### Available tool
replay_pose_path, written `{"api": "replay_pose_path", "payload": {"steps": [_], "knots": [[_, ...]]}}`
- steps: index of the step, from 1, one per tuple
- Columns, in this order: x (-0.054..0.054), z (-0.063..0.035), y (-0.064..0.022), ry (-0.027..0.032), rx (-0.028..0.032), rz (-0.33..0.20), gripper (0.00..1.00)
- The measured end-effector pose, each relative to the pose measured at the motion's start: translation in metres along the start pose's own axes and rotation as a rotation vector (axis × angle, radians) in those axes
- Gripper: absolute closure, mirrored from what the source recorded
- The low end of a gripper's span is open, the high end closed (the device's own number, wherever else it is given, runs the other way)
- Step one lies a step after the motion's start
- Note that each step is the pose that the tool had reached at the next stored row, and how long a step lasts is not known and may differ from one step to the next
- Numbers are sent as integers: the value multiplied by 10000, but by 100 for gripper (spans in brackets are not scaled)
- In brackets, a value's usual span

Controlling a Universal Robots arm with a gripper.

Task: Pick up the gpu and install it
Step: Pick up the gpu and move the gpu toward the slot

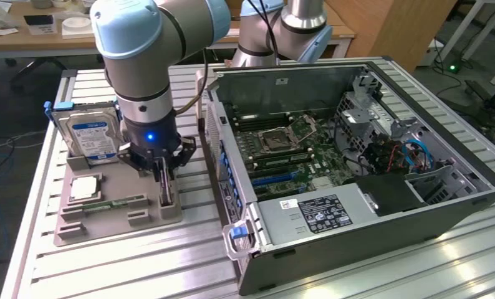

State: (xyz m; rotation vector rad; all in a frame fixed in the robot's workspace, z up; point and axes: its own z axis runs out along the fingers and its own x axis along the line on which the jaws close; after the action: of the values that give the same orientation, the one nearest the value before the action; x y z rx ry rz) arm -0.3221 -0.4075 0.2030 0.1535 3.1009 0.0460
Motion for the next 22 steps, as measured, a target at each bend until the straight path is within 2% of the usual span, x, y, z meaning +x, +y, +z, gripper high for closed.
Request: {"api": "replay_pose_path", "payload": {"steps": [3,4,22], "knots": [[-5,1,0,0,2,0,65],[-7,1,0,0,1,0,71],[-15,-1,2,0,-2,0,71]]}}
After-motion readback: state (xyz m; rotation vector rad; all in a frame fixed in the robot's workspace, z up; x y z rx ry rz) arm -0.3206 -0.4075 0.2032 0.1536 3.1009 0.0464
